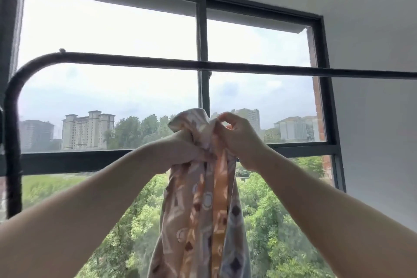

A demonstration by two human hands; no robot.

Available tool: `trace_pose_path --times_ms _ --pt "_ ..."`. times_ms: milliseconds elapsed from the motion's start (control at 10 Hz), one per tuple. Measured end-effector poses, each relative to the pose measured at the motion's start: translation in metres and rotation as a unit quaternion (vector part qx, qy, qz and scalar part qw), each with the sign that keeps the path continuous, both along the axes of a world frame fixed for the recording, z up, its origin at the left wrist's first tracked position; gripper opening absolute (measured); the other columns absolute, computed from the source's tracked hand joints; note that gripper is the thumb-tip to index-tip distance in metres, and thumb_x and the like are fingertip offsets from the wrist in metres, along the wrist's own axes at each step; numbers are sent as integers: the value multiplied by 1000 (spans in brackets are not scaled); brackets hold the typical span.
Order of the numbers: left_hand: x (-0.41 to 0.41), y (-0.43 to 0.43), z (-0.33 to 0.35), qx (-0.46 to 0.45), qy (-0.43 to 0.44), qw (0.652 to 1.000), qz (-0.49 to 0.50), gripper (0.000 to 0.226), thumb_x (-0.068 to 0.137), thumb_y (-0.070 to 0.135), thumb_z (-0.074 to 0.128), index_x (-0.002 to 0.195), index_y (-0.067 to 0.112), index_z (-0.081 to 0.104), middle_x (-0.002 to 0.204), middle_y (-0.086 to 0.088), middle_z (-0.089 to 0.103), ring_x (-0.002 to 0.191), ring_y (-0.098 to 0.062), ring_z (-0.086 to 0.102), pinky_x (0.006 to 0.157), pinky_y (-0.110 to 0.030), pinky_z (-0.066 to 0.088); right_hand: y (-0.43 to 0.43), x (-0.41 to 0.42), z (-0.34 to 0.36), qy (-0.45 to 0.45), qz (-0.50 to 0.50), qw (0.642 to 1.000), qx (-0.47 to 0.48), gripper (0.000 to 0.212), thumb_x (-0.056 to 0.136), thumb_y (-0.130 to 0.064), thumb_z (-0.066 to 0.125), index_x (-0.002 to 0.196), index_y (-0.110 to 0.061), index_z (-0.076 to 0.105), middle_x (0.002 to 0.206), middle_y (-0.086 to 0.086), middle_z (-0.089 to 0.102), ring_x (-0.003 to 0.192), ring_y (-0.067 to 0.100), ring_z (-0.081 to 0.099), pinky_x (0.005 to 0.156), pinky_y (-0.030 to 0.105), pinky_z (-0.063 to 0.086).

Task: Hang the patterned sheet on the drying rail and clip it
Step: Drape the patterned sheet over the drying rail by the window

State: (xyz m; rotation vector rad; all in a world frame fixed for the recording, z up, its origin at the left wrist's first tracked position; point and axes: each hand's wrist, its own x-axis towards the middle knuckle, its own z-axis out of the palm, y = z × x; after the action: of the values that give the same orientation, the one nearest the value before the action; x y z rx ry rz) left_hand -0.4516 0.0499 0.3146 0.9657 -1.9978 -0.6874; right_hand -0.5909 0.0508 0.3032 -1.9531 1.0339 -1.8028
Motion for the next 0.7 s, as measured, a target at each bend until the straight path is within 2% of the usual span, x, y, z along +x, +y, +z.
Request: trace_pose_path --times_ms 100,200,300,400,500,600,700 --pt "-4 -12 -2 -22 29 999 13 21 83 2 61 102 -4 54 72 -4 50 82 -26 53 94 -42 45 -2 2 -5 1 -17 1000 21 8 89 -20 60 83 -17 55 76 6 61 65 20 59 60 33 52" --pt "-7 -24 -3 1 52 999 10 12 80 0 64 86 10 61 75 -8 58 74 -21 58 80 -36 53 0 -2 -15 19 -8 995 98 22 84 -24 66 94 -19 47 79 4 56 62 12 53 54 26 48" --pt "-7 -40 -3 -3 123 992 22 14 79 -6 62 88 4 60 80 -14 62 73 -26 61 75 -42 54 0 0 -30 93 -57 974 198 23 80 -17 68 90 -15 48 75 0 50 60 9 45 49 20 42" --pt "-13 -44 -3 -19 128 991 36 13 79 -5 59 79 8 59 80 -13 62 74 -26 62 71 -36 53 -3 8 -44 125 -75 956 254 12 78 -16 62 72 -14 53 69 1 54 56 10 49 49 21 44" --pt "-18 -44 -2 -47 141 987 60 11 79 -2 59 77 9 60 82 -18 63 77 -32 62 72 -39 53 -5 14 -59 159 -126 932 300 10 80 -19 59 75 -10 57 70 1 57 55 10 54 51 23 50" --pt "-16 -44 -2 -53 168 983 58 16 82 -1 58 77 13 58 79 -14 61 72 -29 59 61 -30 50 -7 11 -74 218 -173 899 338 15 83 -18 58 72 -10 54 71 2 56 61 13 57 65 29 58" --pt "-13 -42 -1 -58 197 976 69 22 84 1 59 70 15 49 67 -6 52 60 -17 50 43 -16 42 -18 0 -95 228 -196 883 360 15 90 -17 56 86 -3 60 76 5 58 63 14 58 72 31 58"
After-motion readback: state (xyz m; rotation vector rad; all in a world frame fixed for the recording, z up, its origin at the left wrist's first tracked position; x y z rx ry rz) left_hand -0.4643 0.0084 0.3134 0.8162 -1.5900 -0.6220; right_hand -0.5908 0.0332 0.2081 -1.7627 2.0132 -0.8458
